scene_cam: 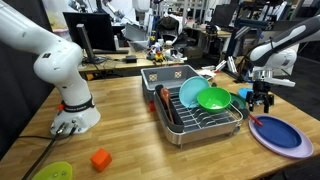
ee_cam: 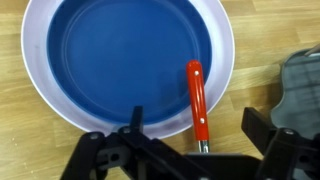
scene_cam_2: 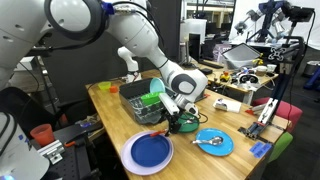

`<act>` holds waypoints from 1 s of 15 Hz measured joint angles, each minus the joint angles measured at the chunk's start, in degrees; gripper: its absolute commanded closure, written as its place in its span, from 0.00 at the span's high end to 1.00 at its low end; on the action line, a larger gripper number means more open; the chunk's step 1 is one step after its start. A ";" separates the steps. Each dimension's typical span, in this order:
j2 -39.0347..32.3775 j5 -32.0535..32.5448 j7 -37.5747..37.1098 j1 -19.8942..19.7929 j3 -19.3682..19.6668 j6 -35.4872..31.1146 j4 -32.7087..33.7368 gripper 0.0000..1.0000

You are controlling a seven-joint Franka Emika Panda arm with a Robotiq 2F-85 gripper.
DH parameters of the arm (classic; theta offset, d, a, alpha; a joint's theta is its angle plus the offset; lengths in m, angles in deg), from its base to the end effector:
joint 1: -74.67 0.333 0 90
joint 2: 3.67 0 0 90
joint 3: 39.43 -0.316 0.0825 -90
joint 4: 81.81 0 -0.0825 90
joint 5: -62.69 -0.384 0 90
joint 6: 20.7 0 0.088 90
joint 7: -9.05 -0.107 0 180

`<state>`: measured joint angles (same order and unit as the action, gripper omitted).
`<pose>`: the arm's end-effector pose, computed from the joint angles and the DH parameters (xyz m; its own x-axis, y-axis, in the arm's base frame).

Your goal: Pick up the butter knife from the dark blue plate and place it on the dark green plate

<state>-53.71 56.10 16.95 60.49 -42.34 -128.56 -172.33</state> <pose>0.6092 -0.1145 0.0922 0.8511 -0.0608 -0.5215 -0.1823 -0.9657 -0.1850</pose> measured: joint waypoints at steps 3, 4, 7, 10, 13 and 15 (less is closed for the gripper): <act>5.84 -3.40 3.98 -1.44 0.20 -5.75 -9.80 1.00; 7.58 -4.29 5.24 -1.73 0.23 -7.63 -12.89 1.00; 12.25 -6.33 8.05 -1.93 0.24 -12.87 -21.21 1.00; 16.54 -8.05 10.19 -1.91 0.24 -17.42 -28.26 1.00; 20.87 -10.21 11.89 -2.02 0.32 -20.96 -34.08 1.00; 23.61 -11.82 13.05 -2.35 0.49 -21.52 -37.12 1.00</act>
<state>-30.10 44.28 30.00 58.14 -41.85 -150.08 -209.45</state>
